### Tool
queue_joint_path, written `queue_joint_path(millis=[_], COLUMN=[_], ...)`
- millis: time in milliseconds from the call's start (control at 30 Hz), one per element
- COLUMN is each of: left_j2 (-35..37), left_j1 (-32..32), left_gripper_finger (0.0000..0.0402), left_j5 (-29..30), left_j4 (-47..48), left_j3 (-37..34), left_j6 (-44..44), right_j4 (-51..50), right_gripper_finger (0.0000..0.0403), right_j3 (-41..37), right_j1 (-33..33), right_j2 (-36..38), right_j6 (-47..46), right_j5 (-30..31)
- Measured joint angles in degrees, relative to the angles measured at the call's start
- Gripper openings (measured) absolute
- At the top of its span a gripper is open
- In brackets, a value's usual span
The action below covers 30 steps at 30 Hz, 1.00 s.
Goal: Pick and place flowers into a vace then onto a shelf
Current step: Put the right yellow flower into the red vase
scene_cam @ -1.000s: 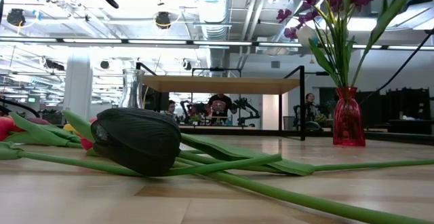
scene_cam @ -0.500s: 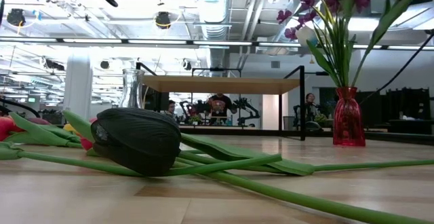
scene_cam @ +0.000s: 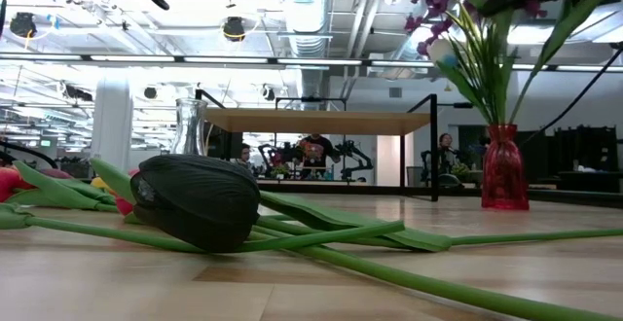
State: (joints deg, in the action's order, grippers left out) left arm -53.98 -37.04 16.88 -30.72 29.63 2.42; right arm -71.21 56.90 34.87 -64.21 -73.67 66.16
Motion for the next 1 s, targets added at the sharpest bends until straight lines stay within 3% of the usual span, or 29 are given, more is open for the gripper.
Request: queue_joint_path(millis=[467, 800, 1000], left_j2=[0.0, 0.0, 0.0], left_j1=[0.0, -0.02, -0.02], left_gripper_finger=[0.0192, 0.0192, 0.0192], left_j5=[0.0, 0.02, 0.02], left_j4=[-0.04, -0.04, -0.04], left_j3=[0.0, 0.0, 0.0], left_j6=[0.0, 0.0, 0.0], right_j4=[-0.22, -0.15, 0.38], right_gripper_finger=[0.0006, 0.0099, 0.0132], right_j3=[0.0, 0.2, 3.27], right_j1=[-0.85, -0.79, 0.6], right_j2=[-0.8, -0.8, -0.8], right_j6=[0.13, 0.79, 6.28], right_j5=[-1.99, -3.54, -5.28])
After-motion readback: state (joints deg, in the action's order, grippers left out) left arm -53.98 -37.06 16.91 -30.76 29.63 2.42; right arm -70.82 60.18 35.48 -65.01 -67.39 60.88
